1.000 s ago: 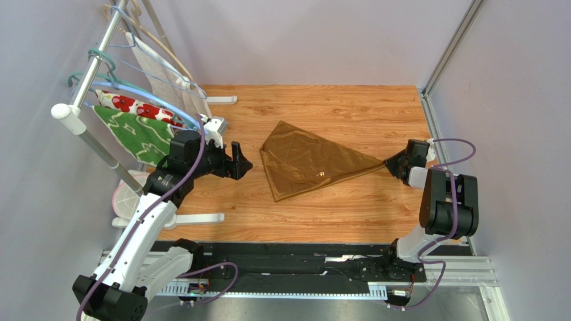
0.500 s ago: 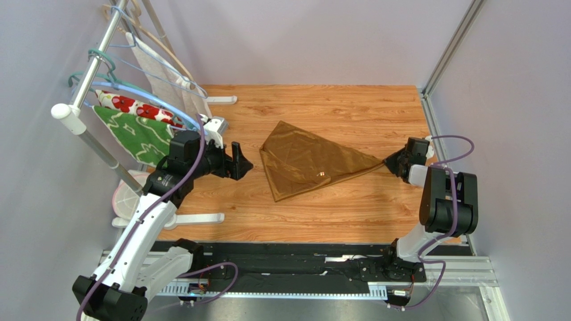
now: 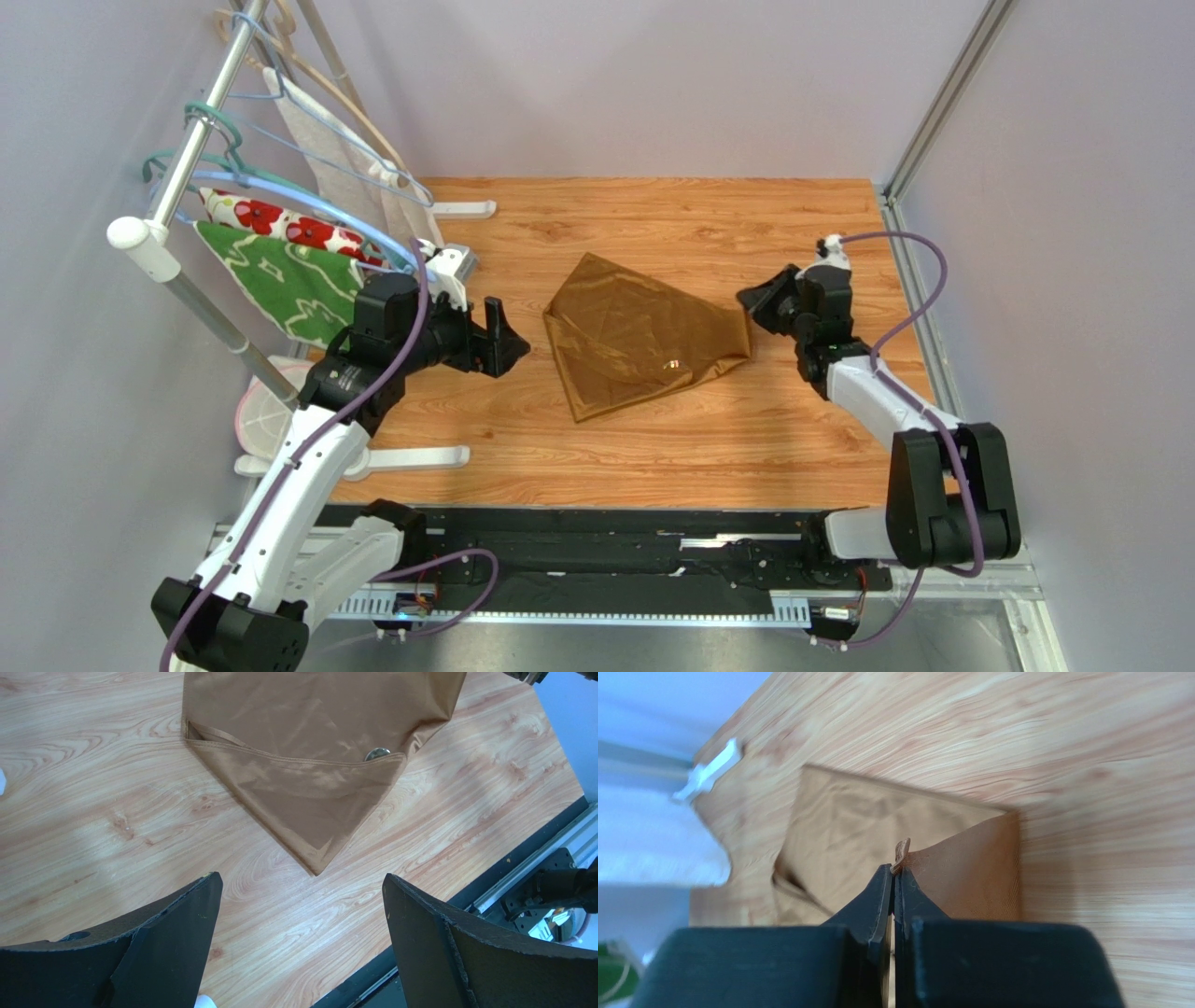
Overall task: Fold the napkin, place the utensils inside, and roll it up
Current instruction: Fold the napkin
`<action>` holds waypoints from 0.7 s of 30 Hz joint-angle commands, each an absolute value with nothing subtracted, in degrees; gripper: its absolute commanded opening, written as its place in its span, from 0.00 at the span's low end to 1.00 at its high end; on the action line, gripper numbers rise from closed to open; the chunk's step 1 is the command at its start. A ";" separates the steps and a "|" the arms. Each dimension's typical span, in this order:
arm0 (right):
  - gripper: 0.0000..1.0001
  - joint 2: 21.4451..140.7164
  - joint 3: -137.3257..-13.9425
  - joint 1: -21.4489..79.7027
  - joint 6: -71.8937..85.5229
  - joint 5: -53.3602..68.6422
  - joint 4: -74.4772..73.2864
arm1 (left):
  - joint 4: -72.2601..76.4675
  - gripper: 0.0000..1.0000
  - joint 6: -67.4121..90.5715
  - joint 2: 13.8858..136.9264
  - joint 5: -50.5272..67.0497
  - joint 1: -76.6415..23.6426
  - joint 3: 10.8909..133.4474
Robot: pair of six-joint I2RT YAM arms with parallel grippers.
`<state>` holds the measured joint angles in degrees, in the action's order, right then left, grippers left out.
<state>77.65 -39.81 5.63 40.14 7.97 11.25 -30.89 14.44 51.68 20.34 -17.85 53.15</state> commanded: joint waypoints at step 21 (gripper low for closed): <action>0.00 87.98 -54.93 37.70 37.71 2.82 10.72 | -29.62 0.94 14.41 50.10 20.83 -17.49 53.26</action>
<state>86.98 -51.55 36.05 38.70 5.15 9.32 -30.89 14.44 51.20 20.47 -17.85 53.15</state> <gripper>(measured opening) 0.011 0.938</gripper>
